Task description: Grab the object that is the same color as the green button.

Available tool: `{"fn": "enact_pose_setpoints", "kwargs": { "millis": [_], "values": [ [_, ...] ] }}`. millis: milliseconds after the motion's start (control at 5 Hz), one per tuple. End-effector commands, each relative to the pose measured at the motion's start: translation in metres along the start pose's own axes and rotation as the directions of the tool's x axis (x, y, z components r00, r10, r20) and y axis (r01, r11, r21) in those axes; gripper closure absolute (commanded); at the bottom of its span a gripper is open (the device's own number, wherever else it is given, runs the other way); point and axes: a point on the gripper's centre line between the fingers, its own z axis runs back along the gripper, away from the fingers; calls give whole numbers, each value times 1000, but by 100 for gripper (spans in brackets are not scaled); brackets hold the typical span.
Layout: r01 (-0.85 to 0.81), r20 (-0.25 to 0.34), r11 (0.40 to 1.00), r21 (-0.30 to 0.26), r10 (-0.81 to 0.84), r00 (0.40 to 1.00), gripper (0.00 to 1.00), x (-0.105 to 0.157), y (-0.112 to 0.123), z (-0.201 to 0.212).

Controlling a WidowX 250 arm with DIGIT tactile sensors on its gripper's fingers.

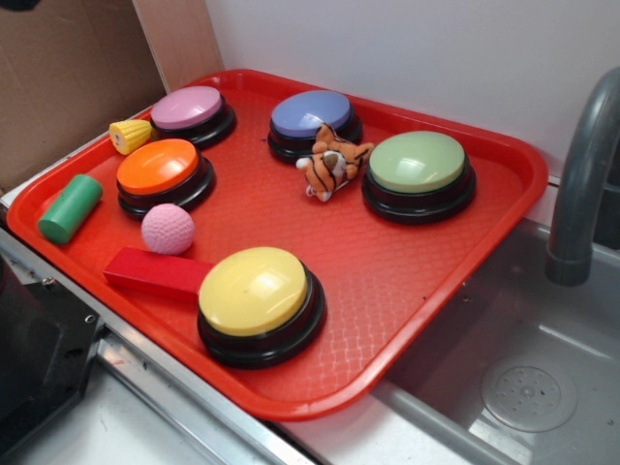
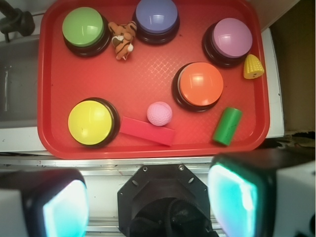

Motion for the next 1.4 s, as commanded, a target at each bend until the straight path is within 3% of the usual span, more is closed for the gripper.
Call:
{"fn": "enact_pose_setpoints", "kwargs": {
  "millis": [0, 400, 600, 800, 1200],
  "values": [
    [0, 0, 1000, 0, 0, 1000, 0, 0, 0, 0],
    [-50, 46, 999, -11, 50, 998, 0, -7, 45, -19],
    [-81, 74, 997, 6, 81, 994, 0, -14, 68, -30],
    [-85, 55, 996, 35, 83, 995, 0, -19, 97, -52],
    [-124, 107, 991, 53, 118, 987, 0, -25, 135, -98]
  ]
}}
